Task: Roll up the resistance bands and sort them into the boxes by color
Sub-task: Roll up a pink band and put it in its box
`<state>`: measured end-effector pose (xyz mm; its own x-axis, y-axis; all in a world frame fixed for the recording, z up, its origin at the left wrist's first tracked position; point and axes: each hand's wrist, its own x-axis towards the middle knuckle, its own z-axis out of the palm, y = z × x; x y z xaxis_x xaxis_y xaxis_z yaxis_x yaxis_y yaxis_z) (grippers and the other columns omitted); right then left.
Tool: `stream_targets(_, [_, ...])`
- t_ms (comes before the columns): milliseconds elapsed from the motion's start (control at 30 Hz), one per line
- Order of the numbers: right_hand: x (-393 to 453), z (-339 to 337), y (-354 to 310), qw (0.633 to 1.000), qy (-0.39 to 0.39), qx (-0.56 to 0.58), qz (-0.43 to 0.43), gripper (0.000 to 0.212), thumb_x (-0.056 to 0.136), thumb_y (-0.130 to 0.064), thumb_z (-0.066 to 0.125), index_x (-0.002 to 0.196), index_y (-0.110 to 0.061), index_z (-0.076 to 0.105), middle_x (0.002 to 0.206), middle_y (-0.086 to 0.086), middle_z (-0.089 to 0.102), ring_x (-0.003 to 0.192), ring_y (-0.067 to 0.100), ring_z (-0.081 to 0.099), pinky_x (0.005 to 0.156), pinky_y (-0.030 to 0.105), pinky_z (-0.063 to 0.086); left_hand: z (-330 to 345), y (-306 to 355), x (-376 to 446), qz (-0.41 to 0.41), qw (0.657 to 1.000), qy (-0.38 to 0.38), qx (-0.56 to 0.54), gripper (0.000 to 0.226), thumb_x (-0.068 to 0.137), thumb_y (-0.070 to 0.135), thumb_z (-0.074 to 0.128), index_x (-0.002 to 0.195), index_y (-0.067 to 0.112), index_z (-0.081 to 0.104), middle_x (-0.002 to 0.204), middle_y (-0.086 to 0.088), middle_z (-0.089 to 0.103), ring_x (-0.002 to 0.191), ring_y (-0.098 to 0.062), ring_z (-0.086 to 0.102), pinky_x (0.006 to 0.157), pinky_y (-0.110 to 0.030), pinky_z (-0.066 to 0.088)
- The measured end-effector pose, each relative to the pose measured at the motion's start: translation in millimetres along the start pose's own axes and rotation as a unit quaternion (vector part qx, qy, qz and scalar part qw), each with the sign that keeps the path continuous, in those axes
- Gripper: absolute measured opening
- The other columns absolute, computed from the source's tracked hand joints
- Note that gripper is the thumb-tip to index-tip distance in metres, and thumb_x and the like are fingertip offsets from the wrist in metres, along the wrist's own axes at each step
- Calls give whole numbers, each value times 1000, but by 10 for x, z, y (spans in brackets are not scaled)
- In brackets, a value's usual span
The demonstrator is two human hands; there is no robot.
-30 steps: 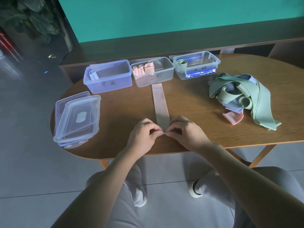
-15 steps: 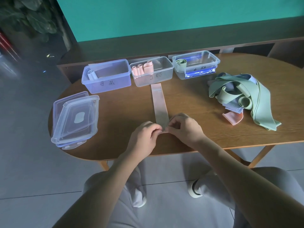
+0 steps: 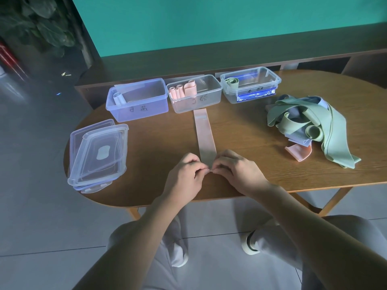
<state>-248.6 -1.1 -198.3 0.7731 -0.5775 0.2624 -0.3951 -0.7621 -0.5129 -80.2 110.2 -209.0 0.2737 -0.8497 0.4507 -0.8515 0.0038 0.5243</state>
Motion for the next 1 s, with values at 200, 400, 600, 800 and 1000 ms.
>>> stream_targets(200, [-13, -29, 7, 1000, 16, 6, 22, 10, 89, -45, 72, 94, -36, 73, 115, -19, 60, 89, -2, 53, 72, 23, 49, 9, -22, 41, -85, 996, -17, -37, 5, 86, 31, 78, 90, 32, 76, 95, 21, 53, 90, 3, 55, 71, -30, 55])
stream_targets(400, [36, -42, -31, 998, 17, 6, 53, 16, 90, -51, 68, 93, -37, 74, 117, -22, 59, 89, -2, 53, 72, 22, 43, 36, -63, 53, -82, 996, -35, -27, 3, 89, 31, 74, 88, 33, 72, 91, 17, 63, 81, -4, 59, 67, -38, 57])
stream_targets(600, [83, -19, -46, 996, 32, -14, 83, 26, 92, -52, 65, 97, -29, 75, 118, -16, 58, 91, 5, 55, 68, 19, 37, 53, -53, 53, -52, 999, 6, 10, 10, 92, 33, 71, 93, 25, 76, 95, 12, 66, 80, -8, 63, 65, -37, 59])
stream_targets(800, [124, -13, -72, 994, 53, -6, 98, 19, 93, -47, 67, 99, -29, 70, 109, -13, 57, 85, 5, 50, 62, 10, 28, -5, -43, 113, -18, 1000, -2, 20, 36, 89, 56, 62, 93, 26, 81, 90, 10, 64, 73, -9, 62, 58, -37, 56])
stream_targets(1000, [85, 58, -50, 997, 57, -38, 32, 12, 99, -37, 61, 98, -29, 69, 104, -12, 59, 86, 11, 61, 58, 14, 29, 7, -61, 87, 31, 996, -7, 80, 30, 95, 42, 62, 86, 18, 76, 92, 9, 53, 65, -14, 54, 54, -36, 53])
